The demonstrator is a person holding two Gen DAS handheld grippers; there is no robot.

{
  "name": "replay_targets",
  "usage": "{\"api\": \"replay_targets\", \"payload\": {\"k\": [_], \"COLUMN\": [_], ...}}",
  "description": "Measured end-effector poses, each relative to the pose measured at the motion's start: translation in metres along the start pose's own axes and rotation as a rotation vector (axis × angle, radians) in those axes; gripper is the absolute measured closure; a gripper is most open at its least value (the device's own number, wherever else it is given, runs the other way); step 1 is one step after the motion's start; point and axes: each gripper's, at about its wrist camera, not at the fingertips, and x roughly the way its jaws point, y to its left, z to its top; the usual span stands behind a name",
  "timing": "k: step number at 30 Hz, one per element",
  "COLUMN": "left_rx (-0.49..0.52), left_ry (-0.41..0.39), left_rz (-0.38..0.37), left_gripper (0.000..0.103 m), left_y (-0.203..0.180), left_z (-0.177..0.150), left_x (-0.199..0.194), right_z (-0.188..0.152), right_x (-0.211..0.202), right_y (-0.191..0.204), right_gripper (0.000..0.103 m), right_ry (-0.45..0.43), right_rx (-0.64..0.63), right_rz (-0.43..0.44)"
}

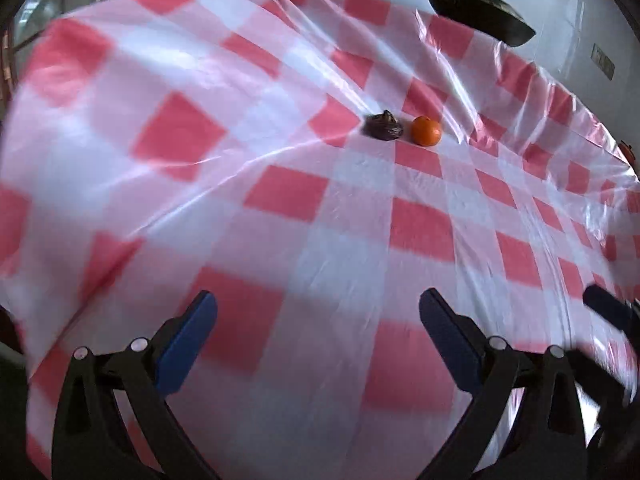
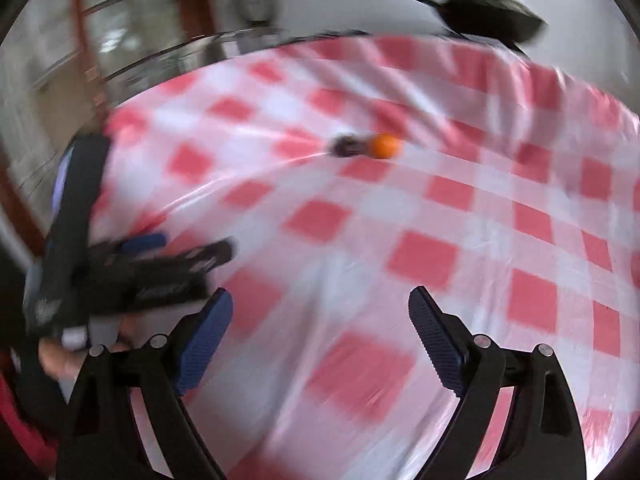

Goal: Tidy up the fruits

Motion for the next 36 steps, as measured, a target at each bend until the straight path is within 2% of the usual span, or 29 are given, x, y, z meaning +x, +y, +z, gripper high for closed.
{"api": "replay_targets", "payload": {"k": [3, 6, 10, 15, 22, 23, 25, 30, 32, 36], "left_rx": [-0.047, -0.100, -0.085, -0.106, -0.130, -0.132, -0.138, -0.135, -0.132, -0.103], "left_ry": [-0.003, -0.004, -0.060, -0.071, -0.079, -0.080, -0.081, -0.079, -0.074, -0.049], "left_rz": [-0.040, -0.106, -0.130, -0.146, -0.154, -0.154, -0.155, -0.153, -0.153, -0.161], "left_gripper": [0.002, 0.002, 0.002, 0.002, 0.002, 0.002, 0.002, 0.002, 0.002, 0.002], "left_y": [0.002, 0.015, 0.013, 0.016, 0.020, 0.021, 0.021, 0.021, 0.019, 0.014], "left_z": [0.009, 0.005, 0.001, 0.001, 0.002, 0.002, 0.001, 0.001, 0.002, 0.003], "left_x": [0.009, 0.007, -0.004, -0.008, -0.008, -0.009, -0.008, -0.009, -0.009, -0.007], "right_z": [0.021, 0.046, 0.077, 0.112, 0.148, 0.149, 0.147, 0.106, 0.080, 0.056], "right_x": [0.028, 0.063, 0.107, 0.165, 0.207, 0.208, 0.204, 0.150, 0.121, 0.084], "right_y": [-0.025, -0.038, -0.046, -0.043, -0.033, -0.033, -0.033, -0.056, -0.075, -0.108], "right_gripper": [0.016, 0.016, 0.017, 0.031, 0.043, 0.052, 0.062, 0.062, 0.062, 0.062], "right_ry": [0.007, 0.021, 0.048, 0.115, 0.120, 0.118, 0.127, 0.054, 0.010, -0.066], "right_rx": [0.048, 0.031, 0.044, 0.025, 0.002, 0.005, 0.013, 0.133, 0.202, 0.298], "right_rz": [-0.034, -0.093, -0.112, -0.150, -0.215, -0.218, -0.229, -0.158, -0.159, -0.176]}}
